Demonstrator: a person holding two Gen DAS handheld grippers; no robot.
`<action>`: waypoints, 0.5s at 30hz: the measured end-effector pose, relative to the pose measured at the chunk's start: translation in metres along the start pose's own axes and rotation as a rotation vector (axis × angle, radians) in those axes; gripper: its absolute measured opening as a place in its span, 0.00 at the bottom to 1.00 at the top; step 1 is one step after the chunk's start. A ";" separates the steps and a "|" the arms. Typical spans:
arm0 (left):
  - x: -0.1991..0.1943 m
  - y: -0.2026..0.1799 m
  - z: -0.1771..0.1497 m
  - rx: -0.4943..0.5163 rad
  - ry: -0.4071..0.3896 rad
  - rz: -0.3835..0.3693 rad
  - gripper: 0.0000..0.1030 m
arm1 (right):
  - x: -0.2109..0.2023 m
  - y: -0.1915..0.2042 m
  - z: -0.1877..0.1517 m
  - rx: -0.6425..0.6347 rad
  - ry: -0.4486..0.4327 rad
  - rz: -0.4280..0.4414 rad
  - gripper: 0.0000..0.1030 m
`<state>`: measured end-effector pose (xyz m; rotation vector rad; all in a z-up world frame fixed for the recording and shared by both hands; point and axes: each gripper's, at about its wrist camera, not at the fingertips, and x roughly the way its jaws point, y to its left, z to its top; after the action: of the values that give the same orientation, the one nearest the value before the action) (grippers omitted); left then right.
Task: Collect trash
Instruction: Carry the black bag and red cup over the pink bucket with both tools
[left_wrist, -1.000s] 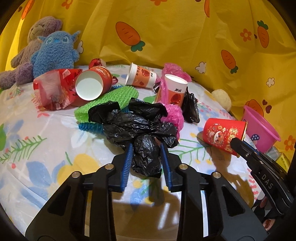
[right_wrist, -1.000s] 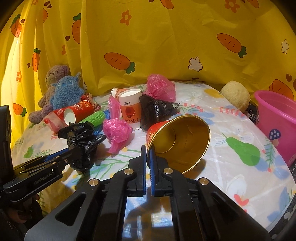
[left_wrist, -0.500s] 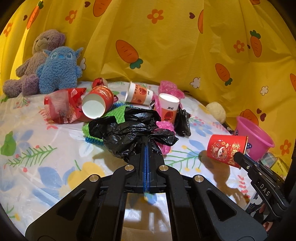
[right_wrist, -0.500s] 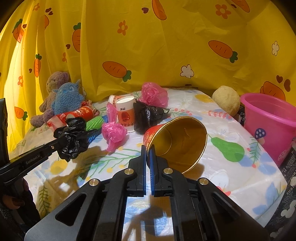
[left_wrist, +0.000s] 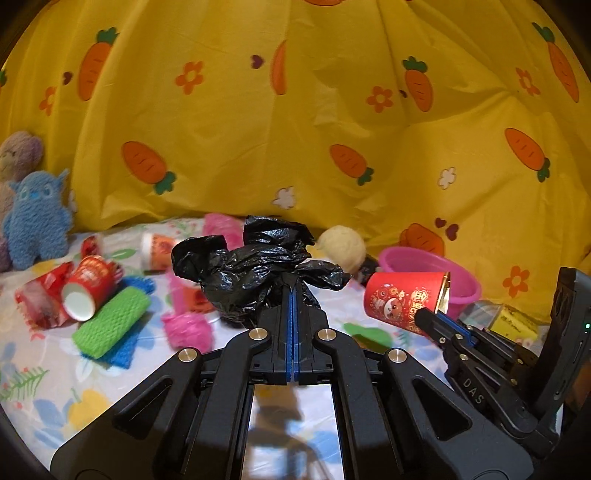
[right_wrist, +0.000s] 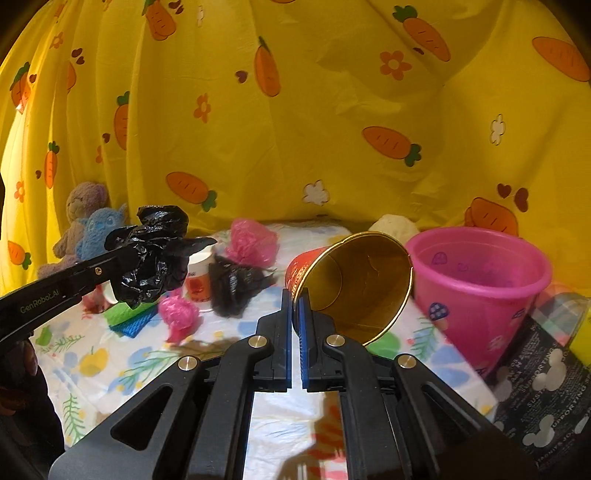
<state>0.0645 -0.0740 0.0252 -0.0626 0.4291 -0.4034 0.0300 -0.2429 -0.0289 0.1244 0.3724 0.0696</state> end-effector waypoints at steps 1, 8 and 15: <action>0.009 -0.015 0.007 0.018 -0.002 -0.044 0.00 | -0.002 -0.012 0.006 0.005 -0.016 -0.033 0.04; 0.075 -0.096 0.033 0.110 0.000 -0.253 0.00 | 0.001 -0.090 0.042 0.031 -0.091 -0.255 0.04; 0.150 -0.144 0.036 0.168 0.044 -0.365 0.00 | 0.026 -0.148 0.045 0.084 -0.046 -0.357 0.04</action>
<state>0.1515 -0.2666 0.0202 0.0319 0.4259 -0.7997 0.0777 -0.3915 -0.0164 0.1405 0.3473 -0.3013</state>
